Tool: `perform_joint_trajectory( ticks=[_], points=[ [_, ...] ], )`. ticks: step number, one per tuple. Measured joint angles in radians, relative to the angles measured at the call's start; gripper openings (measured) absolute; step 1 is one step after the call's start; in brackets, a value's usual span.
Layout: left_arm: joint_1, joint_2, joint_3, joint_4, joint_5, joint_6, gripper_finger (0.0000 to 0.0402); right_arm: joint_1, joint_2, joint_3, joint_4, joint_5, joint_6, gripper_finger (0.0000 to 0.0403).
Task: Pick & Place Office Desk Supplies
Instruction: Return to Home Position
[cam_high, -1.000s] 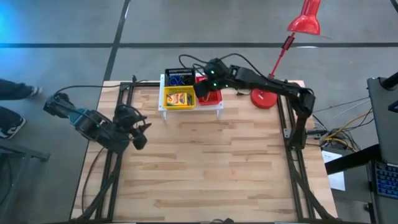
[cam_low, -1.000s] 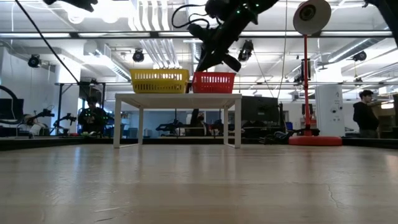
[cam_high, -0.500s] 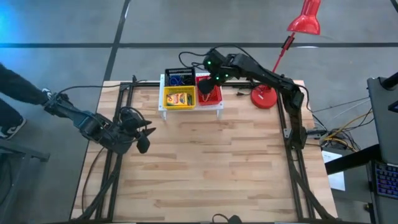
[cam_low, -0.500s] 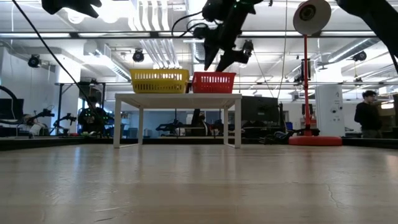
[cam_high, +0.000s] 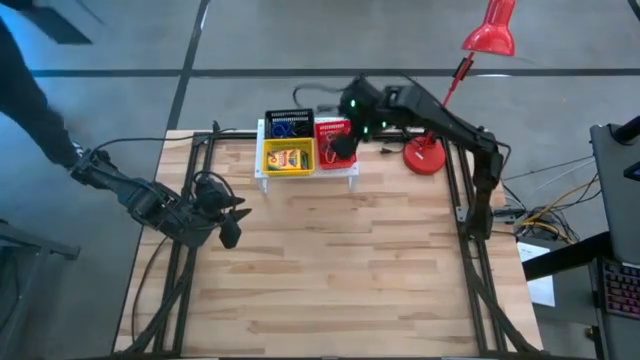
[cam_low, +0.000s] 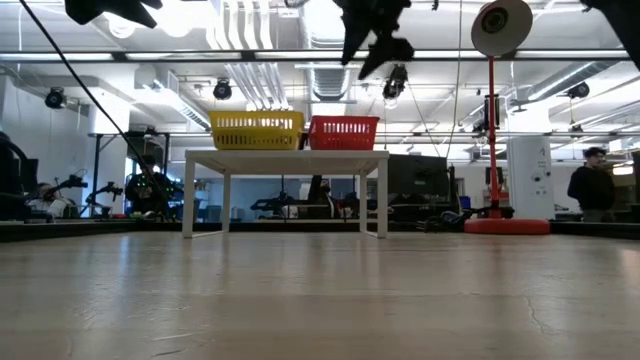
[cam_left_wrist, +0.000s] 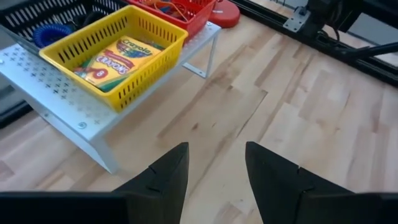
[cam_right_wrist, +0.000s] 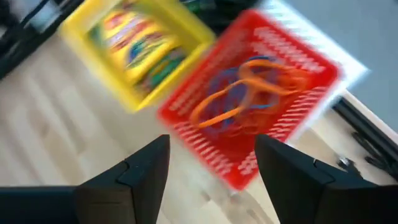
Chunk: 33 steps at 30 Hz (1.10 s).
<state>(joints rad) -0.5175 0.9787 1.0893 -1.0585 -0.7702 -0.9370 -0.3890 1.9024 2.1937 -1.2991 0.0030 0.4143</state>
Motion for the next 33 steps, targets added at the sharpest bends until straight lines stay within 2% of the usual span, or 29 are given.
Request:
perform_joint_trajectory(
  ticks=[6, 11, 15, 20, 24, 27, 30, 33],
  points=[
    [0.0, 0.0, 0.0, 0.012, -0.005, -0.003, 0.0163, 0.192, -0.071, -0.098, 0.112, -0.011, -0.126, 0.0218],
    [0.0, 0.0, 0.0, 0.013, -0.023, 0.022, 0.0163, 0.334, -0.172, -0.255, 0.256, -0.011, -0.062, 0.0203],
    [0.0, 0.0, 0.0, 0.02, -0.03, 0.047, 0.0163, 0.458, -0.313, -0.449, 0.41, -0.009, -0.057, 0.0188],
    [0.0, 0.0, 0.0, 0.041, -0.03, 0.048, 0.0163, 0.546, -0.512, -0.709, 0.476, -0.015, 0.082, 0.017],
    [0.001, 0.0, 0.0, 0.046, -0.03, 0.048, 0.0163, 0.593, -0.639, -0.85, 0.483, -0.026, 0.264, 0.0158],
    [0.001, 0.0, 0.0, 0.046, -0.031, 0.048, 0.0163, 0.607, -0.703, -0.939, 0.553, 0.004, 0.375, 0.0153],
    [0.001, 0.0, 0.0, 0.045, -0.034, 0.048, 0.0163, 0.623, -0.758, -1.028, 0.631, 0.012, 0.291, 0.0144],
    [0.001, 0.0, 0.0, 0.046, -0.034, 0.048, 0.0163, 0.667, -0.853, -1.135, 0.739, 0.026, 0.177, 0.0111]
  ],
)
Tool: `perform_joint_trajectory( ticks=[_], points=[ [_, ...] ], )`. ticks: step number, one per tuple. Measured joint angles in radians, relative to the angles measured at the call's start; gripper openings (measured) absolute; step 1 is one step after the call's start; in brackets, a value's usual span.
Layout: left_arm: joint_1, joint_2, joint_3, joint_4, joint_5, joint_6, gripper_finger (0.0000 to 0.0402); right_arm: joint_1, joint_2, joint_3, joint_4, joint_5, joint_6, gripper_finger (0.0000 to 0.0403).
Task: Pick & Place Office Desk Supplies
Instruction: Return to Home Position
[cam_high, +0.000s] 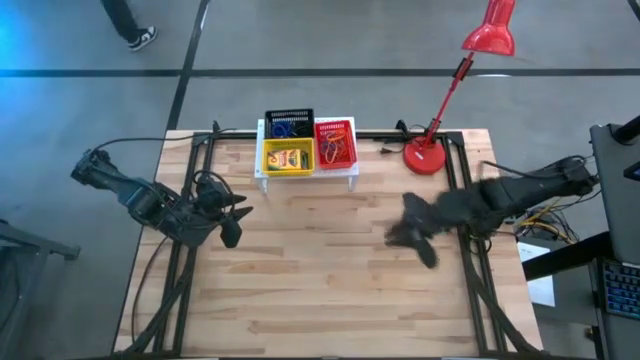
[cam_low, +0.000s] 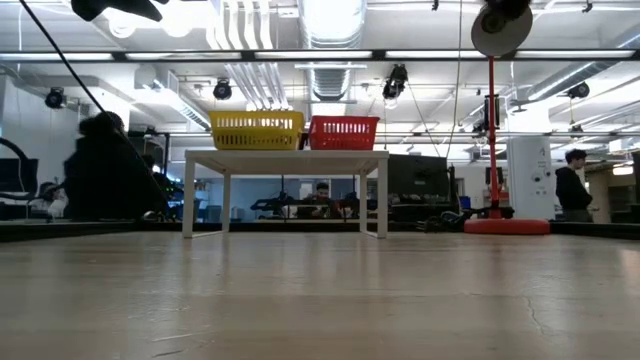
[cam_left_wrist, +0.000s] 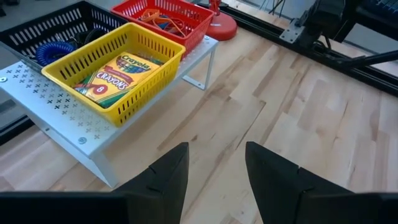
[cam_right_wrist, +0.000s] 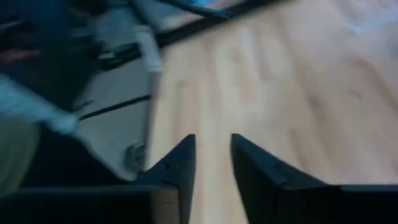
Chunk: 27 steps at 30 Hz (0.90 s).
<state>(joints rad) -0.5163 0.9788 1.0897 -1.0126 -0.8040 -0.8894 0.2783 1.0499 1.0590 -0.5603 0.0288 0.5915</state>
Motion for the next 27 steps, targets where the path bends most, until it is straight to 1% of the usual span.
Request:
perform_joint_trajectory(
  ticks=[4, 5, 6, 11, 14, 18, 20, 23, 27],
  points=[
    [0.0, 0.0, 0.0, 0.001, 0.001, 0.0, 0.0163, 0.032, -0.164, -0.178, 0.177, -0.03, -0.102, 0.0033],
    [0.0, 0.0, 0.0, 0.001, 0.003, 0.0, 0.0163, 0.034, -0.204, -0.22, 0.213, -0.029, -0.122, 0.0021],
    [0.0, 0.0, 0.0, 0.002, 0.008, 0.0, 0.0163, 0.035, -0.247, -0.261, 0.239, -0.03, -0.134, 0.0017],
    [0.0, 0.0, 0.0, 0.008, 0.012, -0.005, 0.0163, 0.039, -0.456, -0.446, 0.291, -0.093, -0.152, 0.0009],
    [0.0, 0.0, 0.0, 0.03, 0.014, -0.008, 0.0163, 0.037, -0.568, -0.561, 0.368, -0.108, -0.185, 0.0008],
    [0.0, 0.002, 0.0, 0.062, 0.015, -0.009, 0.0163, 0.039, -0.705, -0.693, 0.464, -0.192, -0.26, 0.0008],
    [0.0, 0.005, 0.0, 0.086, 0.015, -0.014, 0.0163, 0.038, -0.767, -0.75, 0.496, -0.19, -0.275, 0.0008],
    [0.0, 0.013, 0.0, 0.108, 0.013, -0.06, 0.0163, 0.038, -0.859, -0.825, 0.505, -0.182, -0.286, 0.0008],
    [0.0, 0.03, 0.0, 0.11, 0.012, -0.103, 0.0163, 0.038, -0.982, -0.899, 0.522, -0.129, -0.299, 0.0008]
  ],
)
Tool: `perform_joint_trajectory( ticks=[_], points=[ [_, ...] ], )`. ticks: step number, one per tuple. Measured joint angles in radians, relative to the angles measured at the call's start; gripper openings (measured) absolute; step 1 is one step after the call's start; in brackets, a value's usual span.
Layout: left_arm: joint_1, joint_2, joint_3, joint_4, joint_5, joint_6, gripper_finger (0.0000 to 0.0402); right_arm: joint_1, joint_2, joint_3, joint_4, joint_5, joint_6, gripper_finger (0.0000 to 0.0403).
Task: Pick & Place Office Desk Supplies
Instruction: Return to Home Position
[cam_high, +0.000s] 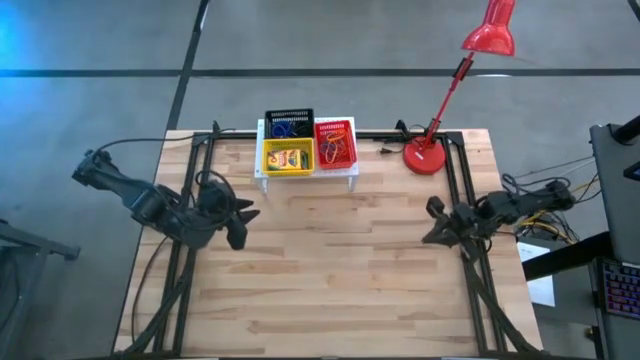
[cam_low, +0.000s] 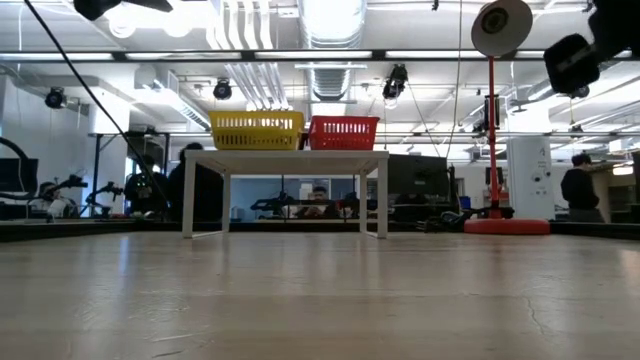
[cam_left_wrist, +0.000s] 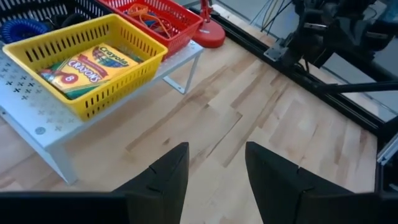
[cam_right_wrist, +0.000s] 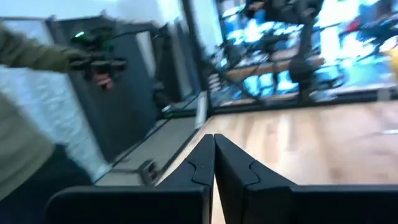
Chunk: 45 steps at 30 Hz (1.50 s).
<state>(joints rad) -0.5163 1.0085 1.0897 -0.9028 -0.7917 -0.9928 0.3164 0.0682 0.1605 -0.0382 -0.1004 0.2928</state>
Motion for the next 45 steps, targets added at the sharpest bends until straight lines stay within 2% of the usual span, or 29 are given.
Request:
perform_joint_trajectory(
  ticks=[2, 4, 11, 14, 19, 24, 26, 30, 37, 39, 41, 45],
  points=[
    [0.0, 0.012, 0.0, 0.002, 0.0, -0.003, 0.0163, 0.0, -0.062, -0.031, -0.001, 0.053, -0.02, 0.0008],
    [0.0, 0.024, 0.0, 0.004, 0.001, -0.003, 0.0163, -0.002, -0.068, -0.053, 0.019, 0.111, -0.038, 0.0008],
    [0.001, 0.041, 0.0, 0.026, 0.006, -0.01, 0.0163, -0.016, -0.068, -0.092, 0.067, 0.134, -0.092, 0.0008],
    [0.001, 0.042, 0.0, 0.031, 0.002, -0.011, 0.0163, -0.04, -0.068, -0.152, 0.156, 0.125, -0.09, 0.0008],
    [0.001, 0.042, 0.0, 0.043, 0.0, -0.011, 0.0163, -0.123, -0.068, -0.151, 0.168, 0.09, -0.114, 0.0008],
    [0.002, 0.042, 0.0, 0.043, 0.0, -0.011, 0.0163, -0.248, -0.068, -0.151, 0.067, -0.03, -0.083, 0.0008],
    [0.002, 0.042, 0.0, 0.045, 0.0, -0.01, 0.0163, -0.279, -0.06, -0.151, 0.07, -0.043, -0.083, 0.0008],
    [0.002, 0.042, 0.0, 0.046, 0.0, -0.01, 0.0163, -0.321, -0.059, -0.151, 0.07, -0.049, -0.141, 0.0008],
    [0.002, 0.042, 0.0, 0.047, 0.0, -0.009, 0.0161, -0.337, -0.053, -0.151, 0.068, -0.031, -0.063, 0.0008],
    [0.002, 0.042, 0.0, 0.054, 0.0, -0.007, 0.0148, -0.337, -0.054, -0.151, 0.071, -0.03, -0.065, 0.0008],
    [0.002, 0.042, 0.0, 0.07, 0.0, 0.022, 0.0118, -0.337, -0.053, -0.151, 0.07, -0.031, -0.065, 0.0008],
    [0.002, 0.035, -0.031, 0.15, -0.001, 0.19, 0.0024, -0.337, -0.053, -0.151, 0.07, -0.031, -0.065, 0.0008]
  ],
)
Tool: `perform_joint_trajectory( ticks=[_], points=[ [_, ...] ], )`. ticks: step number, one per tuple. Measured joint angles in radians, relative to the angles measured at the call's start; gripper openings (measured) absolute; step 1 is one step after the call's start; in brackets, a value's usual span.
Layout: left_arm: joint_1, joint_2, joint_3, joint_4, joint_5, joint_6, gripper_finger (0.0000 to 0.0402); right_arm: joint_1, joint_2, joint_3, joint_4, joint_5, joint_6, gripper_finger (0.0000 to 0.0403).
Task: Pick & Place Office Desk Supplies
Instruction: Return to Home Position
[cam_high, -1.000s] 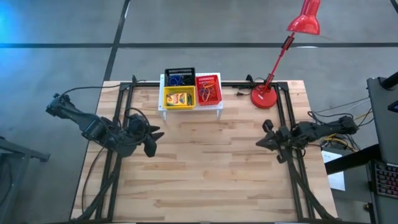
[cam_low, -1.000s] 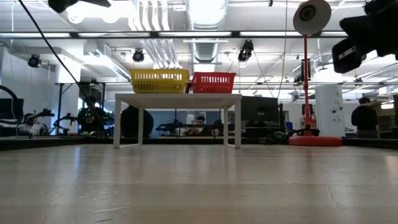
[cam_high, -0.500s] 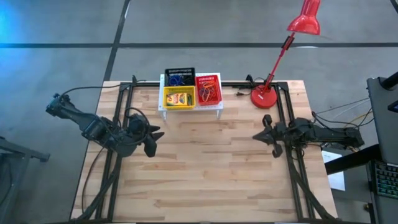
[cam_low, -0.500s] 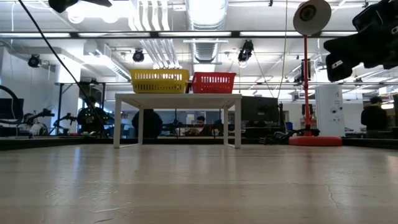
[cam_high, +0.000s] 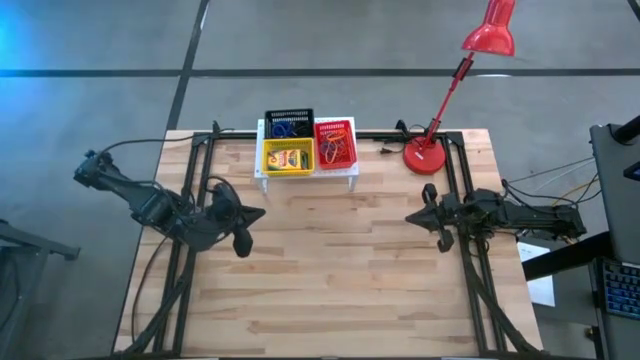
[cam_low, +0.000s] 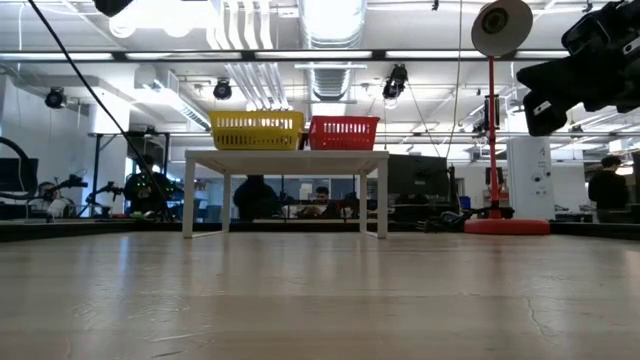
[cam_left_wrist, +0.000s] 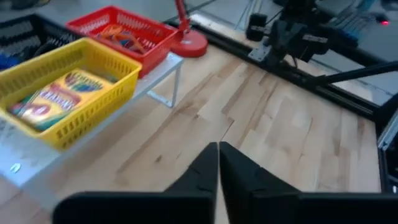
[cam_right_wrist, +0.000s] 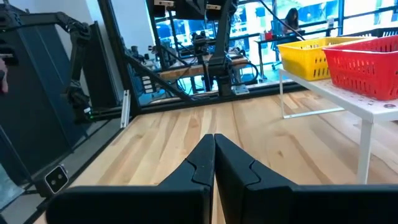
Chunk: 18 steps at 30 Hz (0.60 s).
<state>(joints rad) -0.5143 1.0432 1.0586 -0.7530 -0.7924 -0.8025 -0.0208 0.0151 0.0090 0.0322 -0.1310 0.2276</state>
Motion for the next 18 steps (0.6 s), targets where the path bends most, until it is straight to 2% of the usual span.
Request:
perform_joint_trajectory(
  ticks=[2, 5, 10, 12, 14, 18],
  points=[
    [0.011, -0.017, -0.046, 0.088, 0.0, 0.059, 0.001, 0.0, 0.0, 0.0, 0.0, 0.0, -0.002, 0.0008],
    [0.032, -0.058, -0.167, 0.368, 0.034, 0.215, 0.0004, 0.0, 0.0, 0.0, 0.0, 0.0, -0.002, 0.0008],
    [0.128, -0.091, -0.415, 1.106, 0.266, 0.591, 0.0002, 0.001, 0.0, 0.0, 0.0, 0.0, -0.001, 0.0008],
    [0.173, -0.091, -0.486, 1.335, 0.293, 0.7, 0.0002, 0.001, 0.0, 0.0, 0.0, 0.0, -0.002, 0.0008],
    [0.197, -0.092, -0.542, 1.45, 0.292, 0.72, 0.0005, 0.001, 0.0, 0.0, 0.0, 0.001, -0.002, 0.0008],
    [0.215, -0.106, -0.623, 1.468, 0.291, 0.66, 0.0015, 0.001, 0.0, 0.0, 0.0, 0.001, -0.002, 0.0008]
  ],
)
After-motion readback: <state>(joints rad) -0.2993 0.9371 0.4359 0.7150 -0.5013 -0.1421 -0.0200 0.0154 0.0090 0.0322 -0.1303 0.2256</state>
